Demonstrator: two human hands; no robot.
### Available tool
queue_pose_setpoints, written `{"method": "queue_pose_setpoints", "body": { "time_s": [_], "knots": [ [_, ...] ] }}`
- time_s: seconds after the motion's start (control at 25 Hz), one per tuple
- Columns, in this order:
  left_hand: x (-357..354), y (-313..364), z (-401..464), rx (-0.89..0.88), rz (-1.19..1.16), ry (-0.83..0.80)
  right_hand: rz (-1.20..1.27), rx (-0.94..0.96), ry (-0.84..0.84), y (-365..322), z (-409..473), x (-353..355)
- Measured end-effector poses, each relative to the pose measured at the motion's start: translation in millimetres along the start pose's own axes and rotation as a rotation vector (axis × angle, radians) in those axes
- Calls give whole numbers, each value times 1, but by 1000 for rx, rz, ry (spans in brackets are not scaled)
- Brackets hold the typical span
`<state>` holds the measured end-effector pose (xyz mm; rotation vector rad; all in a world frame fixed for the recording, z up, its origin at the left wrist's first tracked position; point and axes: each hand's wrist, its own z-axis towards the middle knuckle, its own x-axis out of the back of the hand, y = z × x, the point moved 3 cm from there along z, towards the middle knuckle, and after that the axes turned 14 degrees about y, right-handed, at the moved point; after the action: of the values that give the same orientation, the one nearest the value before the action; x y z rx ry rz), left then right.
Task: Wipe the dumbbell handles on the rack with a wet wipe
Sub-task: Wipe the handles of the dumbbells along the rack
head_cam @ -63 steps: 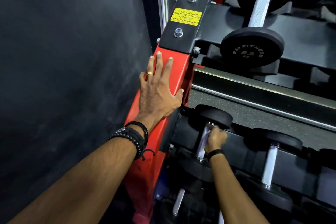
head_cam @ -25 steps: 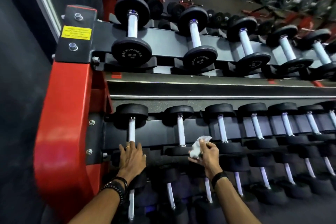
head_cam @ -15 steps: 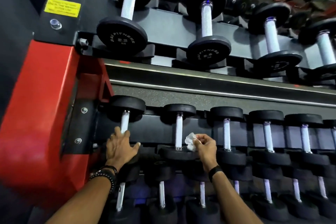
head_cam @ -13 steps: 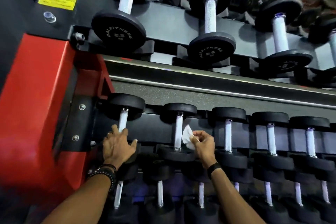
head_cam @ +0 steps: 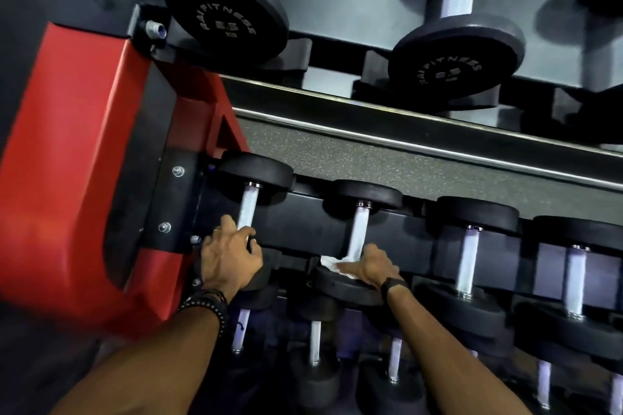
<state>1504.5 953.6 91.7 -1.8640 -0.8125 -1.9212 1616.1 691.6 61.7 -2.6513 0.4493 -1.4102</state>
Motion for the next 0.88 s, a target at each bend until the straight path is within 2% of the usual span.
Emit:
{"method": "queue_pose_setpoints", "body": {
  "time_s": [0.08,0.16,0.2,0.24,0.4,0.56,0.68,0.72,0.84,0.88],
  "knots": [
    [1,0,0,6,-9,10,98,24,-47,-3,6,-7],
    [0,0,0,5,-8,16,296,102,-237,1,12,-3],
    [-1,0,0,4,-12,18,323,139,-332,4,14,0],
    [-1,0,1,11,-17,17,322,157,-356,7,17,1],
    [-1,-1,0,21,-24,31,82,146,-127,-1,19,4],
    [0,1,0,25,-6,32,-132,249,-247,-9,21,27],
    [-1,1,0,21,-14,38,-70,161,-281,-14,20,29],
    [-1,1,0,18,-21,47,-42,152,-248,-16,20,28],
    [-2,1,1,13,-7,52,-113,269,27,-9,17,18],
    [-2,1,1,11,0,52,-46,252,98,-7,14,13]
  ]
}}
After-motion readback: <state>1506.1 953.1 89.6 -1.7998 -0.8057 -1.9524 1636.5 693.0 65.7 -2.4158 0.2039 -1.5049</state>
